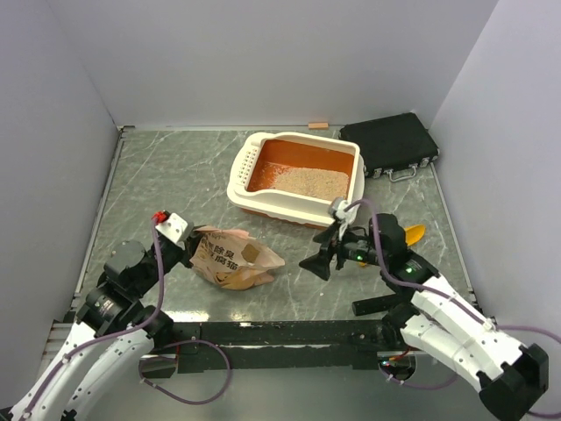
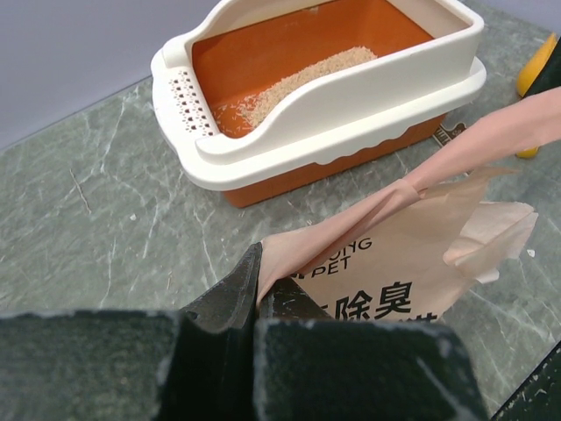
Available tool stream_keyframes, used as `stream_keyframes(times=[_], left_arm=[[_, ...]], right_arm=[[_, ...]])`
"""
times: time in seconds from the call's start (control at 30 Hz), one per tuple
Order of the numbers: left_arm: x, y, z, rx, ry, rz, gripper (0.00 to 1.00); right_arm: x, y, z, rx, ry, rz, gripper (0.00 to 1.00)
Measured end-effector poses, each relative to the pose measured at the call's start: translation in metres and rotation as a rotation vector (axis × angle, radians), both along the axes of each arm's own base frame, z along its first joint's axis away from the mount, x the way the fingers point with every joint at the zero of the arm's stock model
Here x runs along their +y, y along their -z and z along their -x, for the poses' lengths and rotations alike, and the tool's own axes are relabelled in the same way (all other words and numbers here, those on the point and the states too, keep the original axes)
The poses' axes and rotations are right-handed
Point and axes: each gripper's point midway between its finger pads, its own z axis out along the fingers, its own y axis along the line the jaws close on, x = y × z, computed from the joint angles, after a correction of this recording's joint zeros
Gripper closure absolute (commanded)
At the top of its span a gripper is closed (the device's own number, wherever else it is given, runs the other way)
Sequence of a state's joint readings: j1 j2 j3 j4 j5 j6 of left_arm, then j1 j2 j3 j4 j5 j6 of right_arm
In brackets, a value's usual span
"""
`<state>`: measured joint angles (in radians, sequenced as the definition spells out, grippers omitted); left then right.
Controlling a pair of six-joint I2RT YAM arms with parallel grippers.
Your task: Fill the litter box with clean litter
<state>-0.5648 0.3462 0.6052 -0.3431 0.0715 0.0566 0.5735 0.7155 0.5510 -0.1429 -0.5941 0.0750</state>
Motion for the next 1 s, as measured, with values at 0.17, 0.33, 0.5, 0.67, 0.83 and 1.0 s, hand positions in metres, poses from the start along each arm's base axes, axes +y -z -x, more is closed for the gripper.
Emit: stream_keyframes(times=[0.17, 0.33, 0.5, 0.67, 0.83, 1.0], left_arm=[[0.001, 0.0, 0.0, 0.036, -0.009, -0.009, 0.99], [0.002, 0.0, 0.001, 0.046, -0.01, -0.014, 0.99], [0.003, 0.0, 0.004, 0.046, -0.01, -0.015, 0.99], [0.004, 0.0, 0.004, 0.047, -0.01, -0.016, 0.99], [0.004, 0.0, 0.004, 0.048, -0.01, -0.016, 0.99], [0.004, 0.0, 0.004, 0.048, -0.01, -0.016, 0.99]], right_arm=[[0.032, 0.002, 0.016, -0.105, -0.172, 0.003, 0.01], [0.053, 0.012, 0.027, -0.199, -0.292, 0.031, 0.01], [0.064, 0.027, 0.023, -0.229, -0.321, 0.071, 0.02], [0.077, 0.04, 0.021, -0.231, -0.338, 0.091, 0.07], [0.088, 0.045, 0.021, -0.244, -0.347, 0.091, 0.18], [0.095, 0.037, 0.018, -0.276, -0.338, 0.062, 0.34]])
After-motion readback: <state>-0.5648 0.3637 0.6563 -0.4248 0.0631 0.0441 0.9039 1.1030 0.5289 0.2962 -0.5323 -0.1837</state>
